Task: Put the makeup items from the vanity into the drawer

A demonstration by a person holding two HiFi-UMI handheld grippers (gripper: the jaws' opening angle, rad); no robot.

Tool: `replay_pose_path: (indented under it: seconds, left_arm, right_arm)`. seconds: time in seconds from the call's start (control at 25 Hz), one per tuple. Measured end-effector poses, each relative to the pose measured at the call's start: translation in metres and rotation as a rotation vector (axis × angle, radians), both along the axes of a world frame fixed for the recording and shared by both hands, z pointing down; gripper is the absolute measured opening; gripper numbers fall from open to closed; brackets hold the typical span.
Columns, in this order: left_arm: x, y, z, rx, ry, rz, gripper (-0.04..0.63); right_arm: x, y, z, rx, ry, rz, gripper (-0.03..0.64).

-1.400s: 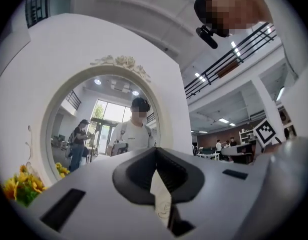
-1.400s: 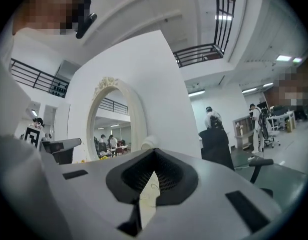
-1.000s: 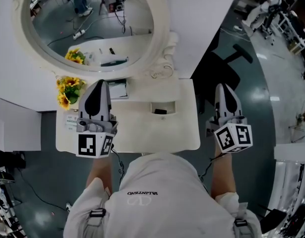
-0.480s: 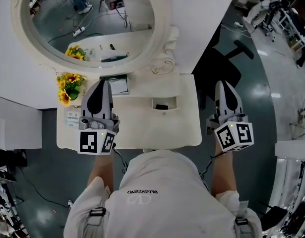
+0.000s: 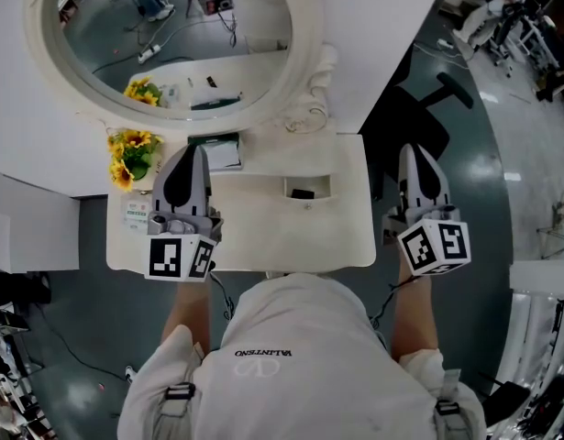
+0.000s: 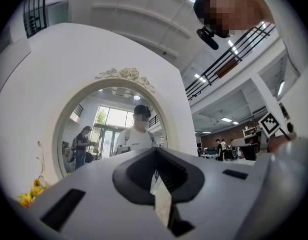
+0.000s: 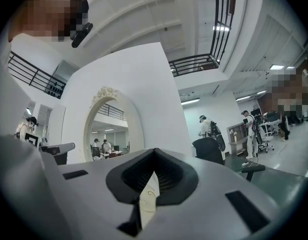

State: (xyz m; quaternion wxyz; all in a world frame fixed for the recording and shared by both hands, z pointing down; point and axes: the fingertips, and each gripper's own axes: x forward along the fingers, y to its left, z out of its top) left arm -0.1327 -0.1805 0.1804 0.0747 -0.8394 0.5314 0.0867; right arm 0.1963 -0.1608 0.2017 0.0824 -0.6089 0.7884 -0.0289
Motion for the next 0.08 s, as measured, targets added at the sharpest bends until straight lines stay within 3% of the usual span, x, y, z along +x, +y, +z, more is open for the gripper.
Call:
replay_pose_path:
  seconds: [0.08]
  left_arm:
    - [-0.0006, -0.0004, 0.0019, -0.005, -0.002, 0.000, 0.003]
  right_arm:
    - [-0.0017, -0.0005, 0.0003, -0.001, 0.000, -0.004, 0.009]
